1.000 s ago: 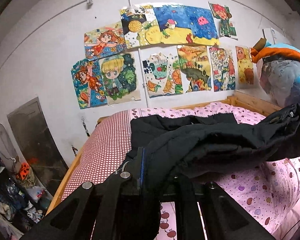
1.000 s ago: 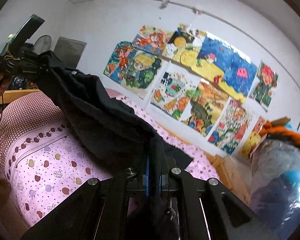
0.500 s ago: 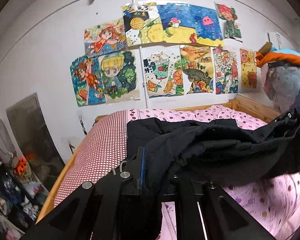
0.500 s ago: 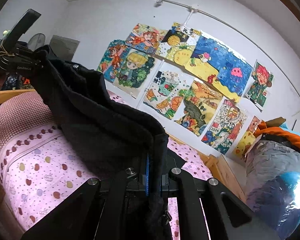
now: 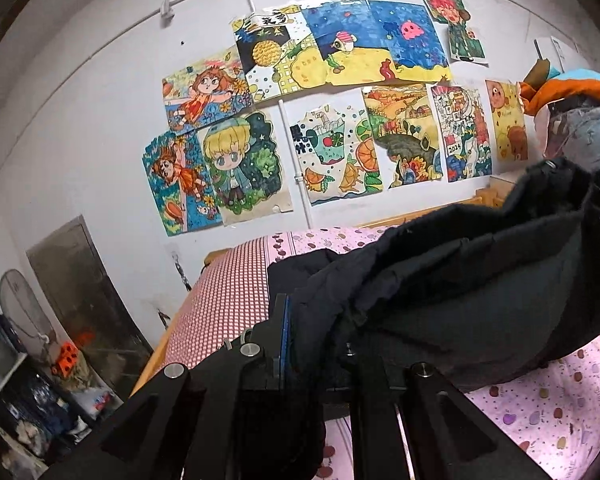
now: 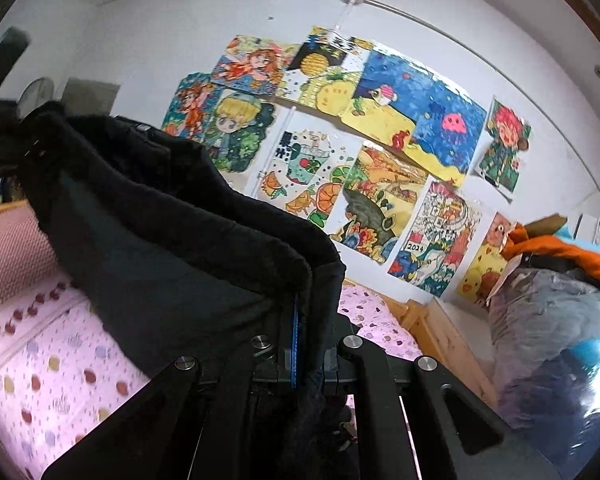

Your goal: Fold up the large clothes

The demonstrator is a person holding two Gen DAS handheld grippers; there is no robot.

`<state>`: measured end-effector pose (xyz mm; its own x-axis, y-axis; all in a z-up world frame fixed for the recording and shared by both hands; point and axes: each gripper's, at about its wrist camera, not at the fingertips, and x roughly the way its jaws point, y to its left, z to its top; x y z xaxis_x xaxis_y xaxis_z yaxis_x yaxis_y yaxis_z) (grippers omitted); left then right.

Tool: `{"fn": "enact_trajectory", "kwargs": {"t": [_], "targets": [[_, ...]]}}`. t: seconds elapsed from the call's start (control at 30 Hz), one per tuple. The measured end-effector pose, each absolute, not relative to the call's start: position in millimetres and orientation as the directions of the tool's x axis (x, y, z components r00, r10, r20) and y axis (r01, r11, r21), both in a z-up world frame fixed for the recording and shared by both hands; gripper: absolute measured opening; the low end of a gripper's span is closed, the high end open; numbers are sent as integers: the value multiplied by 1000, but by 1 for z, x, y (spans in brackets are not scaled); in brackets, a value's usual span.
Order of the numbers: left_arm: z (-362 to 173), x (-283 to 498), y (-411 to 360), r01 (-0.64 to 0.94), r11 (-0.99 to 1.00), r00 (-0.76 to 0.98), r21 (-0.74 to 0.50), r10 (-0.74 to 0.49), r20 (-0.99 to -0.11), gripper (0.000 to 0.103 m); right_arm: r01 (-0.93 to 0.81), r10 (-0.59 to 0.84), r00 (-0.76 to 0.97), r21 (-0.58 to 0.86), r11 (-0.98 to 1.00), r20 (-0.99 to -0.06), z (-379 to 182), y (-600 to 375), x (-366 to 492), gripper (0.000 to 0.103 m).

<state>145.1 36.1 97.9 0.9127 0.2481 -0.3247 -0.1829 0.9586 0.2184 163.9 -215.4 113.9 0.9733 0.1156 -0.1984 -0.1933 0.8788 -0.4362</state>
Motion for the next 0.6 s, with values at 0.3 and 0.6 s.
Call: {"fn": "enact_trajectory", "kwargs": {"t": [0.3,0.6], "targets": [[110,199,30,-219,937,910,273,297,-289,9,-173,115,976,-336,926,-186,115,-214,216,6],[105,278,29,-265,912,904,312,348,-248,9,-144,89,979,-314,938,-183,106,-200,287,6]]}}
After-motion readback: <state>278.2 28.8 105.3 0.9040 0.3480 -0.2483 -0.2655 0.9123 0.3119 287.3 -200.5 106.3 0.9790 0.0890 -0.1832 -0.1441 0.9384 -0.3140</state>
